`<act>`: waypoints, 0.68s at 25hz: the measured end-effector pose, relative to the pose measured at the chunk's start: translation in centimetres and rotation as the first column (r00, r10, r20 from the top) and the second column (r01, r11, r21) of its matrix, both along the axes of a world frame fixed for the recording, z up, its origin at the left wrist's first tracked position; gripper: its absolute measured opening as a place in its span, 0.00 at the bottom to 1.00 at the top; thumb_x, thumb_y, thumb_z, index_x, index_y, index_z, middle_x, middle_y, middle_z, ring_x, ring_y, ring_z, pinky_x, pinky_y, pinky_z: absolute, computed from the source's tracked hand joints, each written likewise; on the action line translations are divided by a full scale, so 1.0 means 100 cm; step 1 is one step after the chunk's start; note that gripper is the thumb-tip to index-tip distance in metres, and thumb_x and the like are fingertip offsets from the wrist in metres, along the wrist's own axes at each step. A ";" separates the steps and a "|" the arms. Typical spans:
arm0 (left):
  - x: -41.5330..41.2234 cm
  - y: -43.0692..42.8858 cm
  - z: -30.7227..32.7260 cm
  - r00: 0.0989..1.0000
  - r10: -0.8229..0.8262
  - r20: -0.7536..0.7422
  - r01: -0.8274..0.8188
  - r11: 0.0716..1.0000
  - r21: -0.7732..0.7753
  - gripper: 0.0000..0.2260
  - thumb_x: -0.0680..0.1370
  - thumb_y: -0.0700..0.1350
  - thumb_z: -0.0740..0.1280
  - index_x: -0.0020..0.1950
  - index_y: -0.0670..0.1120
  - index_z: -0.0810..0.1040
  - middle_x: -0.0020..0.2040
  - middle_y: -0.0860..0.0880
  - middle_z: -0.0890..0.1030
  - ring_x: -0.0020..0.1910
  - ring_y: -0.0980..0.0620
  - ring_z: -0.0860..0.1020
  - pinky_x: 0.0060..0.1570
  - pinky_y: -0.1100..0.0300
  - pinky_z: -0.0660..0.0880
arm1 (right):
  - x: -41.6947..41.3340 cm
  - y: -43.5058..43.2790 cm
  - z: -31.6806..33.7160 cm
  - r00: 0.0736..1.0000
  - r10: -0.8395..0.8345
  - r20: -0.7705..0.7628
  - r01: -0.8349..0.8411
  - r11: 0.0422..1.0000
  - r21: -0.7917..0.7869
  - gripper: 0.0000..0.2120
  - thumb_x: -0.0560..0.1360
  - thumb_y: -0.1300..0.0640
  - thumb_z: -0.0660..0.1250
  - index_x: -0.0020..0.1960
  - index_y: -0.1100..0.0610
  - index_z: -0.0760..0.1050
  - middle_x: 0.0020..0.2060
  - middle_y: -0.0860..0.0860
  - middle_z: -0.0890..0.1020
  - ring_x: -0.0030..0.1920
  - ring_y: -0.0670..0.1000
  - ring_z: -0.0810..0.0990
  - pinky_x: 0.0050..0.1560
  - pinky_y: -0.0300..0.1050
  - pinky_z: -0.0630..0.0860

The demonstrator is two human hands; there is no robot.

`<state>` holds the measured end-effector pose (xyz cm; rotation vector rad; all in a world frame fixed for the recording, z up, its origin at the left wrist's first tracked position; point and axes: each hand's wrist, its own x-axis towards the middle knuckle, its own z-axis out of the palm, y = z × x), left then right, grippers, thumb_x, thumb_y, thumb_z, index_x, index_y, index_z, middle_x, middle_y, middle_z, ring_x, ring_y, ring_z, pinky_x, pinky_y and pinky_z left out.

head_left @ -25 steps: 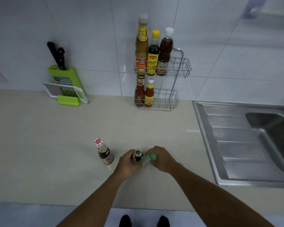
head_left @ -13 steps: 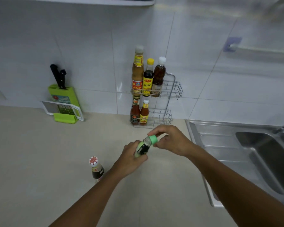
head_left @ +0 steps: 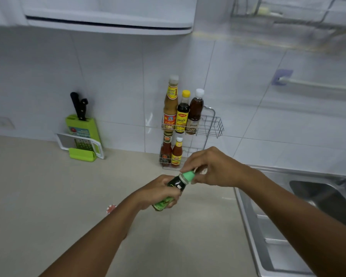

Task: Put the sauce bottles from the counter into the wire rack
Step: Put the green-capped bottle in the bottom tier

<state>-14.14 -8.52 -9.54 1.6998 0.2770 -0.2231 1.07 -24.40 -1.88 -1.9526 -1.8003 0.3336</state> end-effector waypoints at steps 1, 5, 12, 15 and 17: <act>0.001 -0.003 0.000 0.999 0.040 0.018 -0.041 0.993 0.115 0.05 0.65 0.44 0.70 0.39 0.49 0.76 0.31 0.47 0.77 0.31 0.46 0.74 0.35 0.55 0.70 | 0.002 -0.001 0.004 0.996 -0.076 -0.048 0.072 0.994 -0.081 0.17 0.71 0.57 0.79 0.59 0.54 0.85 0.44 0.49 0.88 0.43 0.48 0.86 0.47 0.46 0.84; 0.009 -0.023 0.007 0.947 0.210 0.241 -0.320 0.607 0.727 0.19 0.63 0.61 0.69 0.52 0.57 0.78 0.40 0.54 0.83 0.40 0.51 0.80 0.40 0.57 0.78 | -0.003 0.001 0.000 0.819 -0.385 -0.425 0.257 0.909 -0.328 0.23 0.84 0.47 0.59 0.49 0.65 0.80 0.28 0.58 0.83 0.24 0.56 0.81 0.25 0.47 0.80; 0.027 -0.016 0.023 0.996 0.081 0.044 -0.077 0.994 -0.074 0.05 0.71 0.42 0.68 0.45 0.43 0.75 0.31 0.41 0.76 0.27 0.44 0.74 0.32 0.50 0.77 | 0.008 -0.003 0.013 0.961 -0.273 -0.034 0.273 0.962 -0.024 0.19 0.81 0.36 0.55 0.62 0.46 0.76 0.35 0.43 0.79 0.31 0.41 0.77 0.35 0.38 0.72; 0.028 -0.011 0.029 0.993 -0.120 -0.013 0.114 0.969 -0.221 0.03 0.73 0.39 0.65 0.45 0.42 0.73 0.30 0.41 0.74 0.26 0.45 0.72 0.29 0.55 0.73 | 0.011 -0.003 0.003 0.925 -0.143 0.352 0.120 0.989 0.086 0.18 0.82 0.39 0.51 0.42 0.47 0.69 0.32 0.43 0.71 0.31 0.46 0.71 0.33 0.47 0.72; 0.034 -0.017 0.030 0.999 -0.041 -0.017 0.040 0.998 -0.042 0.07 0.71 0.43 0.68 0.45 0.42 0.74 0.32 0.43 0.77 0.27 0.44 0.74 0.31 0.53 0.74 | 0.009 0.001 -0.005 0.893 -0.273 0.357 0.274 0.960 0.049 0.21 0.83 0.43 0.48 0.35 0.50 0.64 0.28 0.47 0.70 0.31 0.54 0.73 0.35 0.51 0.74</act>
